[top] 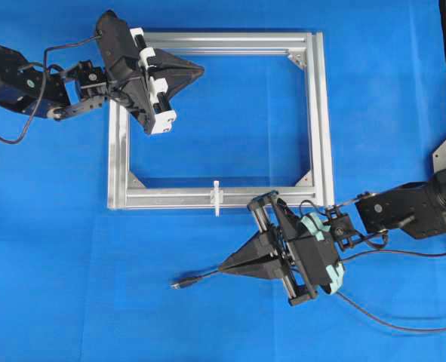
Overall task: Insert the wire through the string loop located in the center.
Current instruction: 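Open the right gripper above the black USB cable's plug end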
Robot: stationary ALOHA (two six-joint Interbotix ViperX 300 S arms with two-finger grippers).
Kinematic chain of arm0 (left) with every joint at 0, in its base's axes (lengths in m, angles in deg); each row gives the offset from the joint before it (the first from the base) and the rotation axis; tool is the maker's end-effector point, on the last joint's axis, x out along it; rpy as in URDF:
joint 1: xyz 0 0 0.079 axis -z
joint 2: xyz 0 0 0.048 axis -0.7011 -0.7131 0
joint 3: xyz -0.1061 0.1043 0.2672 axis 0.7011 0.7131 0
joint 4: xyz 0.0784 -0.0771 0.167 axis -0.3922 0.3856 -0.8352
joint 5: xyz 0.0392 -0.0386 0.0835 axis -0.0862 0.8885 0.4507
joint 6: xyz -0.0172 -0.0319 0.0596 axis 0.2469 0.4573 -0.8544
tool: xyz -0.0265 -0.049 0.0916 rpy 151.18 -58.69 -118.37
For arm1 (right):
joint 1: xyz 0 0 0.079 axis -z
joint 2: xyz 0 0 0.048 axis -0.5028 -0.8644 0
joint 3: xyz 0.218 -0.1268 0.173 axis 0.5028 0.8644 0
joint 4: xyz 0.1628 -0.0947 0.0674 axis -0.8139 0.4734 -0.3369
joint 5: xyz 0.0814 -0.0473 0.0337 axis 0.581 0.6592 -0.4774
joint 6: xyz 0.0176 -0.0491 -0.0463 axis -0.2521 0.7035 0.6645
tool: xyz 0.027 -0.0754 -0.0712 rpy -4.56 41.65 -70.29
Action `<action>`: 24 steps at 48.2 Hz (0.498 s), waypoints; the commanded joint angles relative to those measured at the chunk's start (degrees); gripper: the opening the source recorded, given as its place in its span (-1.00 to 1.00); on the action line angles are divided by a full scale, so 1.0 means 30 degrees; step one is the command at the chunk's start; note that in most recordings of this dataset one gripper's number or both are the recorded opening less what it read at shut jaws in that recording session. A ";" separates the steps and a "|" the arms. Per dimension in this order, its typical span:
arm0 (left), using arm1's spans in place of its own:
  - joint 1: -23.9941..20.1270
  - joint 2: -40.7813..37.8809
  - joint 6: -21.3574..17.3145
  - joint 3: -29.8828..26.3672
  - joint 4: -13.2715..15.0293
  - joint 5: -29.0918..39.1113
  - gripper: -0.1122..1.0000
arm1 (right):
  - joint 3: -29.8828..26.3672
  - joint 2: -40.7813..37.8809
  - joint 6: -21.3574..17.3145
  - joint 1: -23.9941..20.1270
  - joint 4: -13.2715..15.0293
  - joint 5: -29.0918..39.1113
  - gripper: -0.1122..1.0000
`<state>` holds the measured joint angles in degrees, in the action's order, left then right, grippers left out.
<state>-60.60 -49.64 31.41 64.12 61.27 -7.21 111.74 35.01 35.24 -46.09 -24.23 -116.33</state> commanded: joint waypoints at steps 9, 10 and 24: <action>0.0205 0.1084 0.0000 -0.0410 -0.0439 0.0410 -0.80 | -0.0557 0.1084 -0.0146 -0.0088 0.0000 0.0674 -0.89; 0.0205 0.1113 0.0000 -0.0410 -0.0439 0.0410 -0.80 | -0.0586 0.1084 -0.0176 -0.0088 0.0000 0.0820 -0.89; 0.0205 0.1113 -0.0029 -0.0381 -0.0439 0.0410 -0.80 | -0.0938 0.1084 -0.0527 -0.0088 -0.0059 0.2080 -0.88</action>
<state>-59.98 -47.89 31.41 63.68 60.13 -5.71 109.98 36.68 33.75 -46.27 -24.32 -110.18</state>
